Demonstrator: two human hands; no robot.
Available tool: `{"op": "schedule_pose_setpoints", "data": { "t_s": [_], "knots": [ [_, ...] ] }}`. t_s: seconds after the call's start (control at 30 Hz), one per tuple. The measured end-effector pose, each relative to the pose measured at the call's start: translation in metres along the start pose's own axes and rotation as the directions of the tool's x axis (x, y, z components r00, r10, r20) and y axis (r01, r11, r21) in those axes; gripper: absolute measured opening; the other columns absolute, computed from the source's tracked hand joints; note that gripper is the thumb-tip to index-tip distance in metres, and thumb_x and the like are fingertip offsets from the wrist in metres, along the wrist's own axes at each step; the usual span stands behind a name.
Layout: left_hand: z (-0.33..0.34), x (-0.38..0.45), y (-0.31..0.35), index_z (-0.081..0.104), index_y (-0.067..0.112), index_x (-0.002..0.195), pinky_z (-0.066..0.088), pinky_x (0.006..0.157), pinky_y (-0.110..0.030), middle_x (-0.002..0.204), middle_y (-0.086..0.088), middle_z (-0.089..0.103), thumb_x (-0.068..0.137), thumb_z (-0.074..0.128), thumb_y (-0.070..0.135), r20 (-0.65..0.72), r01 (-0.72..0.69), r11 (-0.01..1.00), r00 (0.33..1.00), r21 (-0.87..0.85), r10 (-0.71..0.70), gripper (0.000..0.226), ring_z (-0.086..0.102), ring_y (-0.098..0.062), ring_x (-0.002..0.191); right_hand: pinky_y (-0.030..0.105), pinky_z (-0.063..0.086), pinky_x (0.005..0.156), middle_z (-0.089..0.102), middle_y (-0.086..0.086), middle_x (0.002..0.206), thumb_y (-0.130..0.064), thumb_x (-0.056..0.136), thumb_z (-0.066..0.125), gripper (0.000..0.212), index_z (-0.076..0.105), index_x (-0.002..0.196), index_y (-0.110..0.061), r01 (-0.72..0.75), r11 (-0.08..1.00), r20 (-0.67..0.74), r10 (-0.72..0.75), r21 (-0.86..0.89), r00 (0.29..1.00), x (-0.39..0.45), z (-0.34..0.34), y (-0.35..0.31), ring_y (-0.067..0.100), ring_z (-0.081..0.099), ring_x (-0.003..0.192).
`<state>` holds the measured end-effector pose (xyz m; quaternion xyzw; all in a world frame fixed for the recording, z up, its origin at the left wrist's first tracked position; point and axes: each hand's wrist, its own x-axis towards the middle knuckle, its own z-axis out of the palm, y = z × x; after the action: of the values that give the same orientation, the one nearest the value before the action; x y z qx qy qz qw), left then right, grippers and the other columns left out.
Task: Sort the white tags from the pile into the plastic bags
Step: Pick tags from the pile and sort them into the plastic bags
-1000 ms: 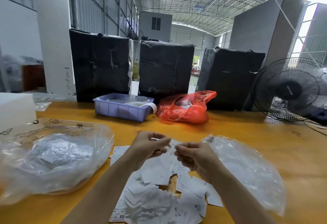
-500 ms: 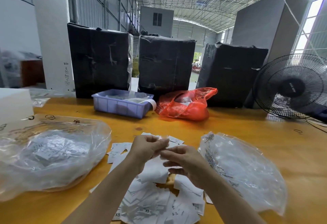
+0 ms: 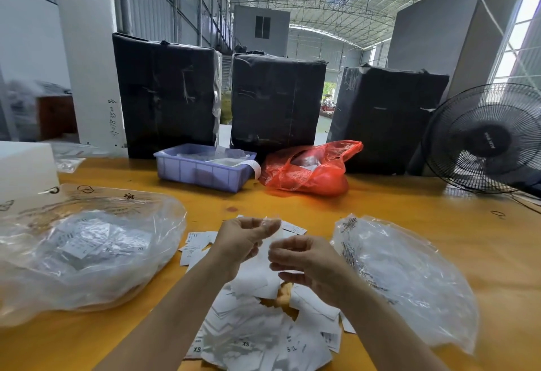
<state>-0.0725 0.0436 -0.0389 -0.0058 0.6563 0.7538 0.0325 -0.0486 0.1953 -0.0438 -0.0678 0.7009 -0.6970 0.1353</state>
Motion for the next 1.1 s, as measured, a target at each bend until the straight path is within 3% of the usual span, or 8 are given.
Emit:
{"op": "schedule_pose_setpoints", "data": {
  "t_s": [0.2,0.33,0.43,0.57,0.73,0.87,1.0,1.1],
  "knots": [
    [-0.005,0.001,0.002,0.064,0.007,0.088,0.049,0.053,-0.019,0.075,-0.006,0.068,0.076,0.075,0.015,0.041,-0.016,0.998,0.999,0.064,0.013,0.018,0.058,-0.009,0.055,0.028,0.051,0.068,0.071,0.011,0.074,0.004,0.081,0.064,0.009,0.063,0.081,-0.005,0.148,0.981,-0.263,-0.111,0.124,0.958,0.004,-0.004,-0.003,0.02,0.067,0.069],
    [-0.016,0.001,0.005,0.055,0.022,0.115,0.051,0.076,-0.022,0.101,-0.004,0.069,0.063,0.084,0.028,0.25,-0.091,0.921,0.968,0.379,-0.008,0.06,0.067,-0.011,0.09,0.024,0.051,0.061,0.069,0.012,0.072,0.005,0.084,0.061,0.014,0.068,0.081,-0.006,0.281,0.868,-0.202,-0.387,-0.41,0.9,0.002,-0.001,-0.003,0.018,0.063,0.064],
    [-0.021,-0.001,0.005,0.069,0.015,0.1,0.051,0.073,-0.022,0.085,-0.006,0.071,0.068,0.083,0.019,0.338,-0.184,0.86,0.941,0.476,0.014,0.035,0.066,-0.011,0.076,0.033,0.055,0.068,0.07,0.015,0.078,0.002,0.084,0.063,0.008,0.07,0.086,-0.003,0.356,0.785,-0.115,-0.471,-0.507,0.875,0.005,0.011,0.0,0.025,0.067,0.071],
    [-0.031,0.004,0.008,0.074,0.008,0.076,0.046,0.055,-0.014,0.069,-0.006,0.07,0.073,0.08,0.015,0.046,-0.169,0.854,0.985,0.492,0.169,0.01,0.058,-0.004,0.054,0.036,0.053,0.071,0.069,0.007,0.08,-0.012,0.091,0.06,0.011,0.068,0.094,-0.004,0.347,0.65,-0.165,-0.592,-0.677,0.789,0.01,0.014,0.006,0.019,0.063,0.07],
    [-0.039,0.006,0.013,0.066,0.001,0.076,0.046,0.052,-0.015,0.064,-0.003,0.07,0.076,0.076,0.007,-0.13,-0.14,0.943,0.974,0.303,0.187,0.012,0.063,-0.005,0.049,0.029,0.043,0.088,0.06,0.004,0.114,-0.042,0.079,0.071,0.053,0.059,0.122,-0.014,0.208,0.35,0.105,-0.291,-0.914,0.951,0.013,0.036,0.028,0.019,0.052,0.105],
    [-0.034,0.003,0.014,0.065,0.002,0.075,0.05,0.065,-0.026,0.062,-0.002,0.07,0.074,0.077,0.001,-0.096,-0.135,0.944,0.981,0.301,0.171,0.012,0.064,-0.008,0.051,0.023,0.042,0.08,0.062,0.005,0.106,-0.029,0.076,0.077,0.055,0.056,0.124,-0.012,0.108,0.52,-0.022,-0.237,-0.848,0.971,0.018,0.037,0.035,0.019,0.056,0.099],
    [-0.032,0.002,0.014,0.064,0.005,0.08,0.05,0.064,-0.026,0.067,-0.007,0.068,0.069,0.08,0.0,-0.111,-0.133,0.943,0.979,0.305,0.173,0.02,0.063,-0.009,0.05,0.028,0.043,0.093,0.046,0.003,0.122,-0.036,0.072,0.078,0.059,0.055,0.124,-0.019,0.053,0.531,-0.066,-0.203,-0.846,0.977,0.019,0.029,0.038,0.02,0.045,0.116],
    [-0.032,0.002,0.014,0.064,0.006,0.081,0.05,0.058,-0.021,0.066,-0.006,0.067,0.067,0.081,0.0,-0.111,-0.119,0.941,0.981,0.316,0.162,0.023,0.062,-0.011,0.052,0.028,0.048,0.083,0.054,0.0,0.112,-0.032,0.069,0.081,0.058,0.056,0.12,-0.02,0.017,0.595,-0.09,-0.149,-0.804,0.985,0.018,0.03,0.037,0.019,0.052,0.105]
  ]
}}
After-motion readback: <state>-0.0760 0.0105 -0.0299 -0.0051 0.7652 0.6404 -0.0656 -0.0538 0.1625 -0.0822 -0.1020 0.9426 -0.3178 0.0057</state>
